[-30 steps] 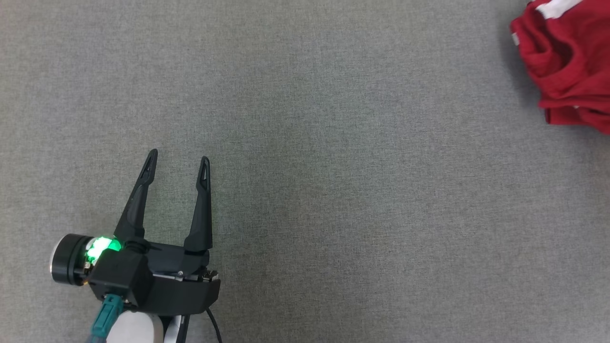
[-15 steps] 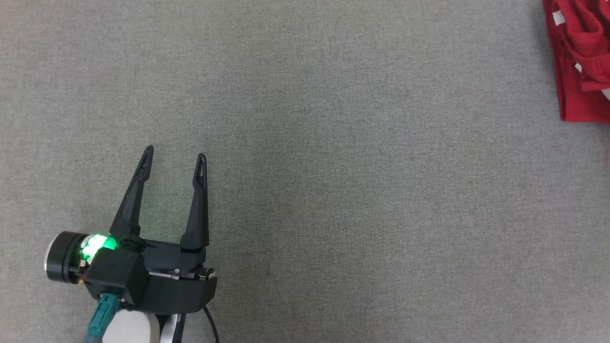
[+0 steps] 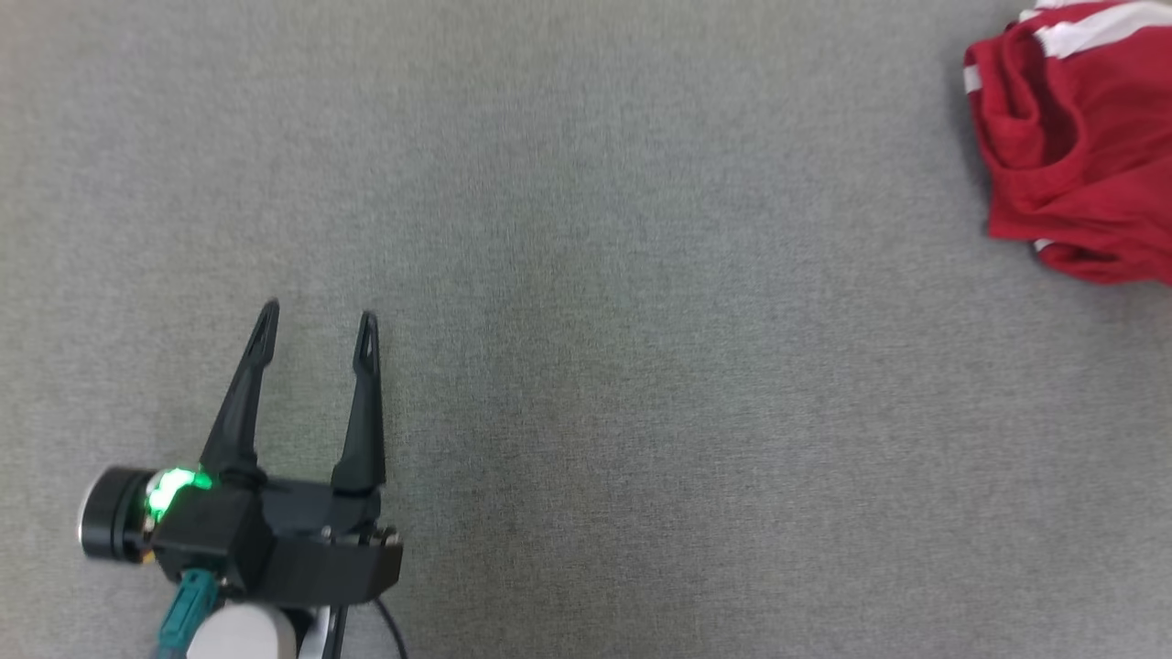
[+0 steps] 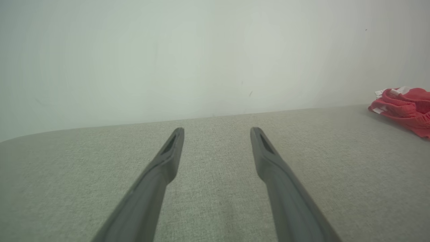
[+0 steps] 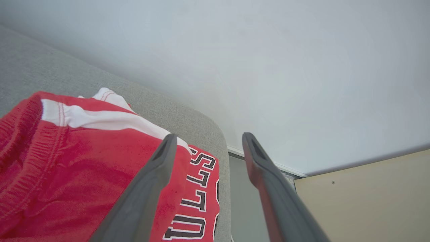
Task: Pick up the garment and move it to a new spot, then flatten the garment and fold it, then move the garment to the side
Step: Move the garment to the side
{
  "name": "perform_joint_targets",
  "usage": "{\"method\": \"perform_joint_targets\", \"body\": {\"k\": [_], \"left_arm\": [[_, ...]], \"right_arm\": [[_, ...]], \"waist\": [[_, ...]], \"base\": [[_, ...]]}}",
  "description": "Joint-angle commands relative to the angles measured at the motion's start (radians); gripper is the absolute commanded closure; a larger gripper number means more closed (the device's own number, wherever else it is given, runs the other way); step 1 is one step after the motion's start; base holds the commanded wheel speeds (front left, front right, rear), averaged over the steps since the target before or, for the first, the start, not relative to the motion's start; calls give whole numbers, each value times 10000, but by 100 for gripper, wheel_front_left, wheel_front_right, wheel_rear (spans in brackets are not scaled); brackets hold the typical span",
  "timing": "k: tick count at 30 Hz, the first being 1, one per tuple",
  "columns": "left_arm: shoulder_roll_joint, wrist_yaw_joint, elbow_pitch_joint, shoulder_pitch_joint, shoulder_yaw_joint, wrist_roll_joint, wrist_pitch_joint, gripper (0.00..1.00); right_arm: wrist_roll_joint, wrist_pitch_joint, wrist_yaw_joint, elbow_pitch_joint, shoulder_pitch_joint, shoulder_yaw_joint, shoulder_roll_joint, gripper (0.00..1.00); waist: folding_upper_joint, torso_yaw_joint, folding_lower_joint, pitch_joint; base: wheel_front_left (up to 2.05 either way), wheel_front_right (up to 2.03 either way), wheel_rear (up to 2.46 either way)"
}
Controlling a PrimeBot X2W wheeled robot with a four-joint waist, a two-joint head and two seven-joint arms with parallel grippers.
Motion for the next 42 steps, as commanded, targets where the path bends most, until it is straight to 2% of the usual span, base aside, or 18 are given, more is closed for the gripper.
{"method": "perform_joint_targets", "body": {"k": [1, 9, 15, 18, 19, 24, 27, 31, 37, 42], "left_arm": [[12, 12, 48, 224, 82, -68, -27, 0], [-1, 84, 294, 979, 390, -295, -27, 0], [-12, 242, 381, 1673, 562, -358, -27, 0], [-7, 306, 348, 1977, 734, -416, -27, 0], [-7, 306, 348, 1977, 734, -416, -27, 0], [-11, 313, 371, 2325, 958, -464, -27, 0], [-14, 333, 411, 2444, 941, -444, -27, 0], [-14, 340, 481, 2597, 841, -388, -27, 0], [-12, 314, 605, 2809, 730, -196, -27, 0], [-12, 347, 839, 3009, 711, -194, -27, 0]], "right_arm": [[106, -299, 5, 19, 53, -113, 173, 0], [458, -2233, 5, 190, 894, -827, 1427, 0], [578, -2846, 5, -122, 1915, -1666, 2204, 0], [148, -2862, 5, -984, 2586, -2679, 2359, 0], [148, -2862, 5, -984, 2586, -2679, 2359, 0], [-1560, -2860, 5, -2974, 4753, -5040, 2924, 0], [-2480, -2859, 5, -4467, 6471, -6748, 3673, 0], [-3531, -2860, 5, -6388, 8665, -8319, 4836, 0], [-4571, -2861, 5, -8219, 11021, -9151, 6242, 0], [-4973, -2861, 5, -8620, 12238, -9653, 7034, 0]], "waist": [[0, -16, 0, -386], [0, 94, 0, -1435], [0, 244, 0, -2175], [0, 299, 0, -2444], [0, 299, 0, -2444], [0, 403, 0, -2817], [0, 507, 0, -3019], [0, 678, 0, -3278], [0, 808, 0, -3610], [0, 854, 0, -3897]], "base": [[0, 0, 0], [0, 0, 0], [0, 0, 0], [0, 0, 0], [0, 0, 0], [0, 0, 0], [0, 0, 0], [0, 0, 0], [0, 0, 0], [0, 0, 0]]}}
